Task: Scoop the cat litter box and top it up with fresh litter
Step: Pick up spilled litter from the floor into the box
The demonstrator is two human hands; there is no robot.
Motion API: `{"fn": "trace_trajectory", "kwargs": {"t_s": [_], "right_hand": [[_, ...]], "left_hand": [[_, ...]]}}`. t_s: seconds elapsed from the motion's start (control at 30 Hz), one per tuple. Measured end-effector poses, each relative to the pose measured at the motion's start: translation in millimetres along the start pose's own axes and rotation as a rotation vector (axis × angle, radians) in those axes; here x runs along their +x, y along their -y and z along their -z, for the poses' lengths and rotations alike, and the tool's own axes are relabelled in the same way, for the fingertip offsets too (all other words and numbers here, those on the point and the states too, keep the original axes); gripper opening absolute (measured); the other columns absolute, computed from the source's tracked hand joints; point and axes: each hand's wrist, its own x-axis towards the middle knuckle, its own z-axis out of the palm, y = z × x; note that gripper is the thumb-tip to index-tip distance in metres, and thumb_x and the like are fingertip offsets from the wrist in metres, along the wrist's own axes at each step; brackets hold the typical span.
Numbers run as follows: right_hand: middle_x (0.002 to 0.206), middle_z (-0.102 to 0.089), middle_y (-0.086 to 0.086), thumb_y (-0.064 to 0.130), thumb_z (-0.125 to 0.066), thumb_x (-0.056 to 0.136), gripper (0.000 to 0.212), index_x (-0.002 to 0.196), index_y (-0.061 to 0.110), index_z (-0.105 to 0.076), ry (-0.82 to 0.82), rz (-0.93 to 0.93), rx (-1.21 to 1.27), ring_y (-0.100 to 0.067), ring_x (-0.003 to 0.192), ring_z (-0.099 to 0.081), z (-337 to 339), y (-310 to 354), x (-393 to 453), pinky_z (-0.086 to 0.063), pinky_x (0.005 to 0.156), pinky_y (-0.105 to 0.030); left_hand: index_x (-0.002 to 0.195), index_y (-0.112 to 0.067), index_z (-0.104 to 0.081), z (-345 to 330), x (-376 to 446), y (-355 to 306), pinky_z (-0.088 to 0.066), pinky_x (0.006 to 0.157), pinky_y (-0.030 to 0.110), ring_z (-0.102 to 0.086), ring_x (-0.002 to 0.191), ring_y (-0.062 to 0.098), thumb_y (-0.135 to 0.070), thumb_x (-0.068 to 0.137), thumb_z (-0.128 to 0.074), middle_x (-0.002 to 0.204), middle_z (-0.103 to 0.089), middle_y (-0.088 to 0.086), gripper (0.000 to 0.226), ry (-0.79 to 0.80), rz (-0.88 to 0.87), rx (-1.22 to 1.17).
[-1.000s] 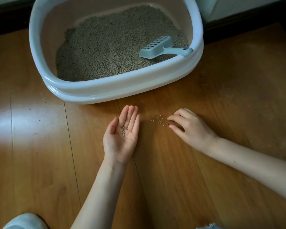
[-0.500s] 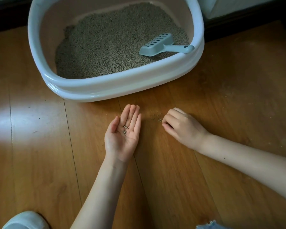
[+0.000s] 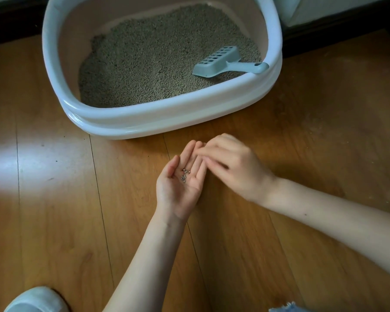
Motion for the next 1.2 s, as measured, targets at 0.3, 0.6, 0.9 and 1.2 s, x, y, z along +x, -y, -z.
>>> {"fn": "trace_trajectory", "kwargs": {"t_s": [0.3, 0.6, 0.9, 1.2], "right_hand": [[0.098, -0.064, -0.006, 0.016, -0.073, 0.082, 0.033, 0.112, 0.002, -0.068, 0.197, -0.152, -0.212, -0.019, 0.095, -0.058, -4, -38, -34, -0.054, 0.077, -0.027], [0.089, -0.065, -0.01, 0.006, -0.063, 0.088, 0.012, 0.095, 0.001, -0.071, 0.147, -0.051, -0.259, -0.021, 0.086, -0.061, -15, -45, -33, -0.056, 0.072, -0.03], [0.084, -0.058, -0.014, 0.0, -0.058, 0.089, 0.004, 0.088, 0.0, -0.062, 0.177, 0.038, -0.43, -0.025, 0.077, -0.057, -18, -36, -20, -0.056, 0.065, -0.032], [0.095, -0.064, -0.013, -0.002, -0.061, 0.088, 0.016, 0.101, -0.001, -0.069, 0.138, 0.143, -0.117, -0.026, 0.092, -0.056, -12, 9, 6, -0.051, 0.081, -0.032]], "left_hand": [[0.104, 0.009, -0.072, 7, 4, -20, -0.05, 0.096, 0.048, -0.069, 0.102, 0.036, -0.018, 0.099, -0.034, 0.12, -0.066, 0.022, 0.046, -0.013, -0.06, -0.085], [0.104, 0.009, -0.071, 6, 3, -19, -0.045, 0.1, 0.046, -0.067, 0.105, 0.036, -0.016, 0.094, -0.039, 0.122, -0.065, 0.022, 0.042, -0.019, -0.047, -0.089], [0.105, 0.009, -0.071, 7, 3, -14, -0.044, 0.1, 0.047, -0.068, 0.104, 0.036, -0.02, 0.101, -0.033, 0.123, -0.064, 0.023, 0.048, -0.032, -0.05, -0.093], [0.11, 0.006, -0.07, -1, 2, 5, -0.05, 0.1, 0.037, -0.067, 0.109, 0.031, -0.021, 0.095, -0.037, 0.124, -0.064, 0.02, 0.045, 0.022, -0.007, -0.04]]}}
